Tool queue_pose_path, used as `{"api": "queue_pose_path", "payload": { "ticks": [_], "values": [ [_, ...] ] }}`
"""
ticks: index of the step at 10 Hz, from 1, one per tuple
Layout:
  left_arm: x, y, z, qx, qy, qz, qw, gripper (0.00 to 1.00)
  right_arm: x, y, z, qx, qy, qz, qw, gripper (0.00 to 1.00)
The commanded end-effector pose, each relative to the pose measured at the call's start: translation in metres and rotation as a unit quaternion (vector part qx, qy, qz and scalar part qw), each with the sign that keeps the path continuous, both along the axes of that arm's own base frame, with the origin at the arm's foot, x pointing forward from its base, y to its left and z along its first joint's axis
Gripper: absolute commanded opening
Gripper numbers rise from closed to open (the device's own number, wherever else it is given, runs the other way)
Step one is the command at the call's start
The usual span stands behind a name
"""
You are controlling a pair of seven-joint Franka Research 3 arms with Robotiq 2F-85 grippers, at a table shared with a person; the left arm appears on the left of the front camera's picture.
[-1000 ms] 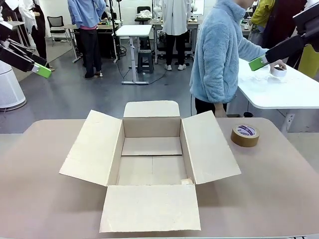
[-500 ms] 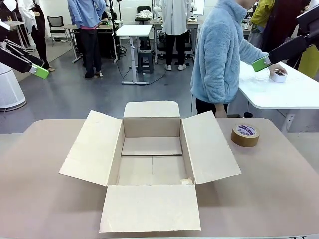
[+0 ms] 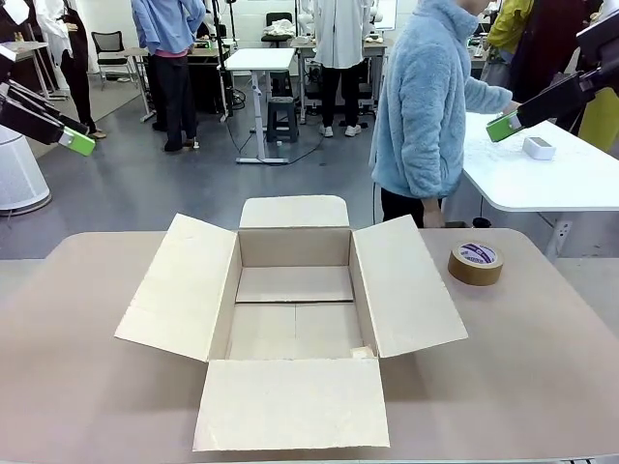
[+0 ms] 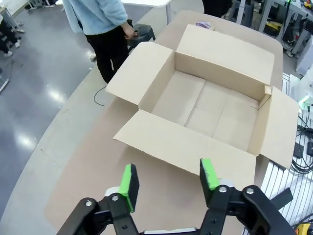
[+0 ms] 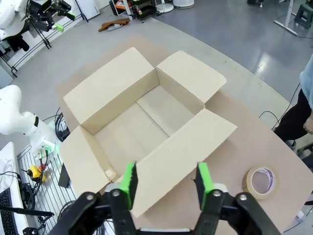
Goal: Wrap the clocks to prevent damage.
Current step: Open the side flaps of the Package Box.
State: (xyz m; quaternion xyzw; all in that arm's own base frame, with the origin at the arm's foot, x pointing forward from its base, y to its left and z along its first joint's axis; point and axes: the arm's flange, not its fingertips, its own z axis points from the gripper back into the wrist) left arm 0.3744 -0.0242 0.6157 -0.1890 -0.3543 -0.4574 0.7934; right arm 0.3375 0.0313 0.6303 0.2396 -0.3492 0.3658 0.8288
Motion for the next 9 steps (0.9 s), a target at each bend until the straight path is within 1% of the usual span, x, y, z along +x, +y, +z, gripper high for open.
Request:
{"api": "queue_pose_path", "payload": {
  "ticks": [1,2,3,4,6,8,9],
  "values": [
    [-0.0032,0.0041,-0.003,0.017,0.009,-0.006,1.0,0.0,-0.0018,-0.0033,-0.0051,-0.006,0.005,0.01,1.0,0.0],
    [-0.0032,0.0051,-0.0051,0.022,0.012,-0.003,1.0,0.0,-0.0018,-0.0041,-0.0054,-0.008,0.009,0.011,1.0,0.0],
    [-0.003,0.0059,-0.0064,0.025,0.014,-0.004,1.0,0.05,-0.0013,-0.0045,-0.0061,-0.009,0.016,0.017,1.0,0.01],
    [-0.0031,0.0077,-0.0077,0.028,0.015,-0.002,0.999,0.0,-0.0011,-0.0047,-0.0067,-0.011,0.018,0.022,1.0,0.0],
    [-0.0036,0.0093,-0.0078,0.031,0.016,-0.001,0.999,0.0,-0.0002,-0.0045,-0.0064,-0.016,0.019,0.024,0.999,0.0],
    [-0.0025,0.0108,-0.0085,0.034,0.018,0.007,0.999,0.0,0.0017,-0.0066,-0.0077,-0.02,0.027,0.027,0.999,0.0],
    [-0.0044,0.0106,-0.0098,0.054,0.017,0.021,0.998,0.0,0.0015,-0.007,-0.0081,-0.034,0.031,0.023,0.999,0.0]
  ]
}}
